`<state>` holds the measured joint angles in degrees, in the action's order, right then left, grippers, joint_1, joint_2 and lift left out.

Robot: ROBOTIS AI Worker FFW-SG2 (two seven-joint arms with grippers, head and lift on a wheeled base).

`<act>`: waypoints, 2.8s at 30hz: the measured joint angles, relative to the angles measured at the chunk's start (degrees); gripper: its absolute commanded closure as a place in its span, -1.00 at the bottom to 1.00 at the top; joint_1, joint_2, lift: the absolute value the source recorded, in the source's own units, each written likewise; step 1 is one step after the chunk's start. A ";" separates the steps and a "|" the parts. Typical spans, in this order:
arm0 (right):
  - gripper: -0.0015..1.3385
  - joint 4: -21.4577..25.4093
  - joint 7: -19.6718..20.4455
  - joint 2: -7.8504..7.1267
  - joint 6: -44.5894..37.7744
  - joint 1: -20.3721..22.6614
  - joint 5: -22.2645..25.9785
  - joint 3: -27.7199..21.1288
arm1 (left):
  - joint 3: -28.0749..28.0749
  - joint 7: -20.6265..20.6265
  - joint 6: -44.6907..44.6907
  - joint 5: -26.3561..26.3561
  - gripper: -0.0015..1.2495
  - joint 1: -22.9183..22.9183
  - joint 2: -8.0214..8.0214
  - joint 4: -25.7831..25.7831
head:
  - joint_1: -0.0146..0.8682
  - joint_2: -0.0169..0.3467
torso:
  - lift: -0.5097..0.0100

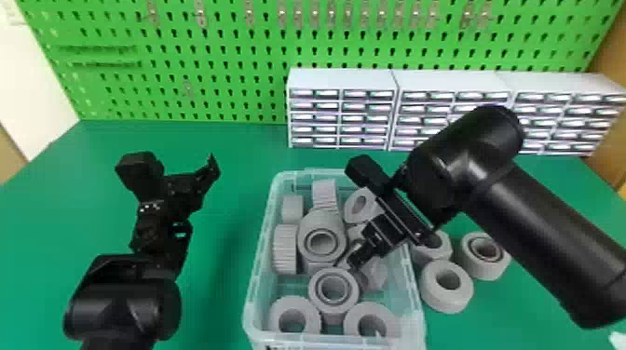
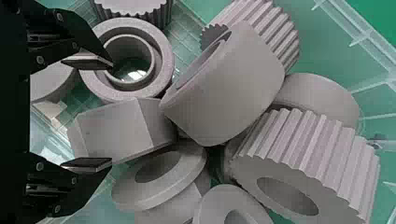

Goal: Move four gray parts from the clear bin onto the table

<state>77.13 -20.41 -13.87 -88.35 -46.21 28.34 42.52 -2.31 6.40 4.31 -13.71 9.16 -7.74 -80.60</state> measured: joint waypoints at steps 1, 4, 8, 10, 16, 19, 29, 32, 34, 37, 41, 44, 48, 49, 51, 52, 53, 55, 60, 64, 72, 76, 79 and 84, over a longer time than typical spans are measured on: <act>-0.22 -0.11 -0.02 -0.01 0.07 -0.02 0.02 0.12 | 0.00 -0.01 0.00 0.00 -0.74 0.02 0.00 0.00 | 0.60 -0.51 | 0.76; -0.22 -0.45 -0.07 -0.02 0.28 -0.12 0.04 0.43 | 0.02 0.00 0.00 0.00 -0.74 0.06 0.00 0.00 | 0.60 -0.51 | 0.76; -0.22 -0.77 -0.08 -0.11 0.54 -0.23 0.00 0.57 | 0.02 0.00 0.00 0.00 -0.74 0.07 0.00 0.00 | 0.60 -0.51 | 0.76; -0.22 -0.84 -0.08 -0.15 0.60 -0.34 -0.18 0.51 | 0.00 0.00 0.00 0.00 -0.74 0.07 0.00 0.00 | 0.60 -0.51 | 0.76; -0.22 -0.92 -0.09 -0.19 1.03 -0.95 -1.42 0.39 | -0.11 0.00 0.00 -0.02 -0.74 0.19 0.00 0.00 | 0.60 -0.51 | 0.76; -0.22 -0.93 -0.18 -0.24 1.60 -1.04 -1.89 0.45 | -0.18 0.01 0.00 -0.04 -0.74 0.42 0.00 0.00 | 0.60 -0.51 | 0.76; -0.22 -3.03 -3.93 -0.21 3.54 -1.10 -4.55 2.35 | -0.43 0.01 0.00 -0.05 -0.74 0.81 0.00 0.00 | 0.60 -0.51 | 0.76; -0.22 -3.73 -5.49 -0.20 4.16 -1.02 -5.71 2.94 | -0.42 0.01 0.00 -0.08 -0.74 0.81 0.00 0.00 | 0.60 -0.51 | 0.76; -0.22 -4.09 -6.03 -0.19 4.47 -0.99 -6.18 3.15 | -0.41 0.01 0.00 -0.09 -0.74 0.81 0.00 0.00 | 0.60 -0.51 | 0.76; -0.22 -4.49 -6.58 -0.19 4.78 -0.99 -6.70 3.54 | -0.52 0.01 0.00 -0.09 -0.74 0.83 0.00 0.00 | 0.60 -0.51 | 0.76; -0.22 -4.87 -6.96 -0.16 5.04 -0.94 -7.02 3.96 | -0.55 0.01 0.00 -0.09 -0.74 0.93 0.00 0.00 | 0.60 -0.51 | 0.76; -0.05 -5.12 -7.09 -0.08 5.16 -0.86 -7.06 4.25 | -0.52 0.01 0.00 -0.14 -0.74 0.92 0.00 0.00 | 0.60 -0.51 | 0.76; 0.15 -5.51 -7.31 0.03 5.20 -0.76 -7.05 4.39 | -0.44 0.01 0.00 -0.18 -0.74 0.84 0.00 0.00 | 0.60 -0.51 | 0.76; 0.17 -5.59 -7.34 0.05 5.20 -0.75 -7.04 4.38 | -0.43 0.01 0.00 -0.18 -0.74 0.82 0.00 0.00 | 0.60 -0.51 | 0.76; 0.32 -5.76 -7.36 0.11 5.10 -0.75 -7.02 4.36 | -0.42 0.01 0.00 -0.18 -0.74 0.79 0.00 0.00 | 0.60 -0.51 | 0.76; 0.40 -5.81 -7.37 0.13 5.00 -0.75 -7.02 4.34 | -0.42 0.01 0.00 -0.18 -0.74 0.78 0.00 0.00 | 0.60 -0.51 | 0.76; 0.47 -5.87 -7.37 0.17 4.86 -0.78 -7.02 4.30 | -0.41 0.01 0.00 -0.18 -0.74 0.76 0.00 0.00 | 0.60 -0.51 | 0.76; 0.48 -5.92 -7.37 0.22 4.71 -0.83 -7.05 4.26 | -0.41 0.01 0.00 -0.18 -0.74 0.71 0.00 0.00 | 0.60 -0.51 | 0.76; 0.49 -5.95 -7.37 0.32 4.61 -0.86 -7.10 4.01 | -0.40 0.01 0.00 -0.18 -0.74 0.56 0.00 0.00 | 0.60 -0.51 | 0.76; 0.49 -5.75 -7.36 0.33 4.63 -0.77 -6.81 3.37 | -0.30 0.01 0.00 -0.18 -0.74 0.46 0.00 0.00 | 0.60 -0.51 | 0.76; 0.49 -3.59 -7.36 0.32 4.64 -0.64 -6.05 0.79 | -0.29 0.01 0.00 -0.18 -0.74 0.28 0.00 0.00 | 0.60 -0.51 | 0.76; 0.49 -1.97 -7.36 0.33 4.30 -0.63 -6.02 -0.52 | -0.32 0.01 0.00 -0.18 -0.74 0.25 0.00 0.00 | 0.60 -0.51 | 0.76; 0.49 -0.79 -7.36 0.34 3.92 -0.64 -6.11 -1.44 | -0.33 0.01 0.00 -0.18 -0.74 0.24 0.00 0.00 | 0.60 -0.51 | 0.76; 0.49 1.26 -7.36 0.43 3.21 -0.73 -6.75 -3.09 | -0.41 0.01 0.00 -0.18 -0.74 0.16 0.00 0.00 | 0.60 -0.51 | 0.76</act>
<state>78.39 -27.77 -13.44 -85.14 -46.94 21.60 39.43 -2.72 6.41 4.31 -13.89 9.32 -7.73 -80.60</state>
